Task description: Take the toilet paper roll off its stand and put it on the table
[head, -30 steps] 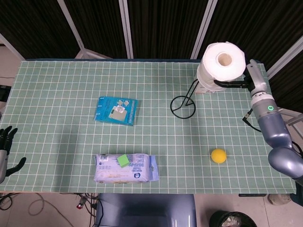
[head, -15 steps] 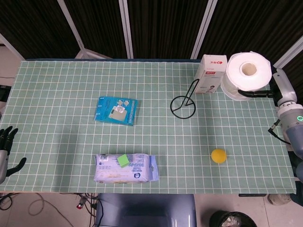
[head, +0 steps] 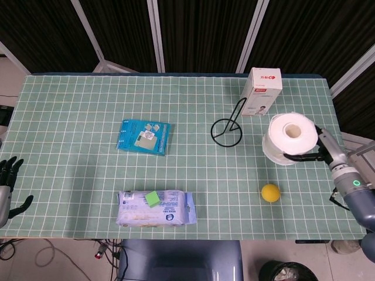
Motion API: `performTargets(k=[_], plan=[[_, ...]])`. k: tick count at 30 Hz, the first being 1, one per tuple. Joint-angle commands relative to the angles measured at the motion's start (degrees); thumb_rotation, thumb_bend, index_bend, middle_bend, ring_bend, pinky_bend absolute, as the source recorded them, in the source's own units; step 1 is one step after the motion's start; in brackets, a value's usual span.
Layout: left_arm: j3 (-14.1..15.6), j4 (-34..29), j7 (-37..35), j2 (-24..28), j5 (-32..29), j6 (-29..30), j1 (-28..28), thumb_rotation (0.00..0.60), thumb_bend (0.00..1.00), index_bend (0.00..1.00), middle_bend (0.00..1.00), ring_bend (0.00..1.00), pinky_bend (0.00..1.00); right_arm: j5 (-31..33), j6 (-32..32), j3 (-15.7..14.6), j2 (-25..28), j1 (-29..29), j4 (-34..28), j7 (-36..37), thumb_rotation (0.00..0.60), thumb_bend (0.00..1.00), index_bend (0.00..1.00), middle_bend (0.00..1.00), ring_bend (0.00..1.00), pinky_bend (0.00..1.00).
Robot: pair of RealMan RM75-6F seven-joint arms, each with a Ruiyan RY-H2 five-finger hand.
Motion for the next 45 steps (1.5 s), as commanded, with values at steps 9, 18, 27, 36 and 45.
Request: performTargets(k=[9, 18, 27, 36, 45], plan=[[-0.13, 0.18, -0.76, 0.28, -0.18, -0.02, 0.02, 0.6, 0.24, 0.03, 0.0, 0.0, 0.0, -6.79, 1.36, -6.6, -11.63, 4.51, 3.92, 1.54, 0.6, 0.0, 0.43, 0.36, 0.4, 0.3], [-0.29, 0.31, -1.28, 0.46, -0.34, 0.3, 0.18, 0.6, 0.24, 0.03, 0.0, 0.0, 0.0, -5.11, 6.0, -9.99, -21.63, 8.99, 9.4, -2.88, 0.6, 0.0, 0.43, 0.36, 0.4, 0.3], [-0.19, 0.29, -0.99, 0.42, -0.32, 0.03, 0.06, 0.6, 0.24, 0.03, 0.0, 0.0, 0.0, -4.78, 9.75, -12.8, -26.22, 10.12, 10.59, -5.81, 0.6, 0.0, 0.43, 0.36, 0.38, 0.27], [-0.08, 0.25, -0.73, 0.3, -0.16, 0.0, 0.03, 0.6, 0.24, 0.03, 0.0, 0.0, 0.0, -3.62, 10.03, -15.01, -28.21, 10.9, 9.92, -7.13, 0.6, 0.0, 0.43, 0.35, 0.34, 0.24], [-0.14, 0.27, -1.07, 0.47, -0.27, 0.04, 0.08, 0.6, 0.24, 0.03, 0.0, 0.0, 0.0, -2.97, 10.45, -16.04, -30.64, 11.87, 11.61, -7.93, 0.6, 0.0, 0.41, 0.26, 0.16, 0.08]])
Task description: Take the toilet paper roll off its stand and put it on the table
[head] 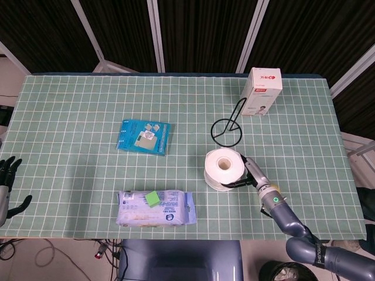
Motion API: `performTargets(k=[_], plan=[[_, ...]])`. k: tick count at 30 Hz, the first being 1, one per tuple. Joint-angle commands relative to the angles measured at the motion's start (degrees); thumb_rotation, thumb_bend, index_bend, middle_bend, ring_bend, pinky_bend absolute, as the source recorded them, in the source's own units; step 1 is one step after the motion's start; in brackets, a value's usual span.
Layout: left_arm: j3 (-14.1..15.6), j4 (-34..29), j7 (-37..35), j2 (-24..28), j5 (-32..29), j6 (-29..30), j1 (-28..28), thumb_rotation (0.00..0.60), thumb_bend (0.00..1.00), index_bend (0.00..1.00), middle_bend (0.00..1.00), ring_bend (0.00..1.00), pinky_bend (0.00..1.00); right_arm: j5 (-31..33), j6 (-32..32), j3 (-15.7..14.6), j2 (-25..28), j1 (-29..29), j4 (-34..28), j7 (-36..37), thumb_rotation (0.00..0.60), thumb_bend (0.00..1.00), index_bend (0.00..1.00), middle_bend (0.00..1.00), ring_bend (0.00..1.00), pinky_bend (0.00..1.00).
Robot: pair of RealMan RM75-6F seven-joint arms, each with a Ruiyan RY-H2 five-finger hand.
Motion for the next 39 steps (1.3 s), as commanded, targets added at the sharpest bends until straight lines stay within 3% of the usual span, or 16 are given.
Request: performTargets(k=[1, 5, 7, 11, 21, 25, 31, 34, 39], plan=[[-0.01, 0.03, -0.08, 0.01, 0.01, -0.02, -0.02, 0.6, 0.24, 0.03, 0.0, 0.0, 0.0, 0.76, -1.15, -0.24, 0.04, 0.51, 0.36, -0.02, 0.6, 0.0, 0.39, 0.23, 0.12, 0.05], [-0.01, 0.1, -0.08, 0.0, 0.01, -0.03, -0.03, 0.6, 0.24, 0.03, 0.0, 0.0, 0.0, 1.63, -5.91, -0.92, 2.18, 1.72, -0.26, 0.51, 0.6, 0.0, 0.22, 0.08, 0.01, 0.0], [0.03, 0.05, 0.05, -0.01, 0.06, -0.03, -0.02, 0.6, 0.24, 0.03, 0.0, 0.0, 0.0, 1.39, -8.09, -1.08, 3.49, 2.13, -0.85, 1.22, 0.6, 0.0, 0.12, 0.02, 0.0, 0.0], [0.11, 0.01, 0.23, -0.06, 0.13, -0.06, -0.03, 0.6, 0.24, 0.03, 0.0, 0.0, 0.0, 0.35, -9.91, -0.86, 5.01, 2.27, -1.37, 2.71, 0.6, 0.0, 0.01, 0.0, 0.0, 0.0], [0.05, -0.28, 0.32, -0.02, -0.21, -0.34, -0.1, 0.6, 0.24, 0.04, 0.0, 0.0, 0.0, -5.73, -9.52, 1.03, 13.24, -0.14, -3.88, 8.68, 0.6, 0.0, 0.0, 0.0, 0.0, 0.0], [0.05, -0.39, 0.24, 0.05, -0.14, -0.13, 0.0, 0.6, 0.24, 0.04, 0.0, 0.0, 0.0, -9.76, -4.4, 2.17, 19.38, -3.59, -7.08, 11.2, 0.6, 0.0, 0.0, 0.0, 0.0, 0.0], [0.02, -0.45, 0.45, -0.05, -0.29, -0.27, -0.07, 0.6, 0.24, 0.04, 0.0, 0.0, 0.0, -17.71, 5.23, 1.57, 33.38, -10.63, -13.36, 12.05, 0.6, 0.0, 0.0, 0.0, 0.0, 0.0], [0.1, -0.56, 0.56, -0.08, -0.1, -0.17, -0.04, 0.6, 0.24, 0.04, 0.0, 0.0, 0.0, -19.84, 14.3, -0.12, 37.61, -15.97, -14.66, 4.47, 0.6, 0.0, 0.0, 0.0, 0.0, 0.0], [0.1, -0.66, 0.91, -0.15, -0.38, -0.53, -0.15, 0.6, 0.24, 0.04, 0.0, 0.0, 0.0, -22.09, 31.91, -4.68, 31.57, -24.18, -11.62, -24.46, 0.6, 0.0, 0.0, 0.0, 0.0, 0.0]])
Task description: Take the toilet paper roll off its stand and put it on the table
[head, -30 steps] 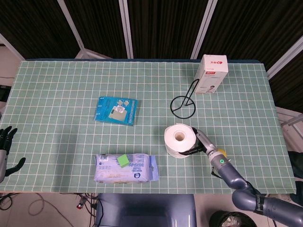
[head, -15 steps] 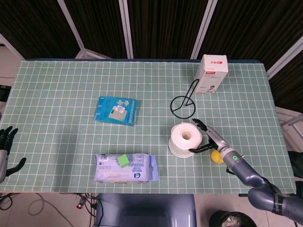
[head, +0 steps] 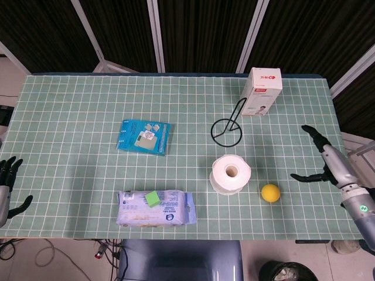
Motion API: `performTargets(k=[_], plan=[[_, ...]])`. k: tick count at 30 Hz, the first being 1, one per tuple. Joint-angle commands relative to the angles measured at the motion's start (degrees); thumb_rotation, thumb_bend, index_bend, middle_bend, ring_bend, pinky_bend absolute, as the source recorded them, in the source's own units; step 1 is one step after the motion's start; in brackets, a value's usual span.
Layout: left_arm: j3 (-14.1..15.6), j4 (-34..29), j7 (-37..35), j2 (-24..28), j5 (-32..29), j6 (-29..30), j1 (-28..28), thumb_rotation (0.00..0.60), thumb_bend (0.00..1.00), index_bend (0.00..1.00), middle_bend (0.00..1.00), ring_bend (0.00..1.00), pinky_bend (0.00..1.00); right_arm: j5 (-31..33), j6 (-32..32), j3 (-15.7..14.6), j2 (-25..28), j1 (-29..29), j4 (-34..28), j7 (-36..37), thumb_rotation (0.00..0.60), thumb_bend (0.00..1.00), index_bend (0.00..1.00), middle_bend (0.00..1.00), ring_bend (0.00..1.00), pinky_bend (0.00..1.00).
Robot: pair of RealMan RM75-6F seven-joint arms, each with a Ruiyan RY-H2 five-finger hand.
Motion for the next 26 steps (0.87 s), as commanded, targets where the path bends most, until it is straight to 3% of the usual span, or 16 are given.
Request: performTargets(k=[1, 9, 18, 26], plan=[[0.08, -0.09, 0.24, -0.06, -0.02, -0.27, -0.12, 0.6, 0.24, 0.04, 0.0, 0.0, 0.0, -4.48, 19.92, -5.55, -6.39, -11.09, 1.82, -31.07, 0.6, 0.0, 0.0, 0.0, 0.0, 0.0], [0.11, -0.02, -0.59, 0.18, 0.47, 0.17, -0.01, 0.6, 0.24, 0.04, 0.0, 0.0, 0.0, -10.19, 28.3, -9.51, -16.1, -12.98, 10.7, -39.82, 0.6, 0.0, 0.0, 0.0, 0.0, 0.0], [0.18, 0.54, -0.64, -0.1, 0.99, 0.3, -0.12, 0.6, 0.24, 0.04, 0.0, 0.0, 0.0, -8.98, 25.06, -12.27, -18.86, -12.05, 13.6, -39.89, 0.6, 0.0, 0.0, 0.0, 0.0, 0.0], [0.05, 1.18, -1.03, -0.31, 0.9, -0.19, -0.46, 0.6, 0.24, 0.04, 0.0, 0.0, 0.0, -7.45, 25.9, -11.78, -20.75, -11.53, 15.24, -40.08, 0.6, 0.0, 0.0, 0.0, 0.0, 0.0]])
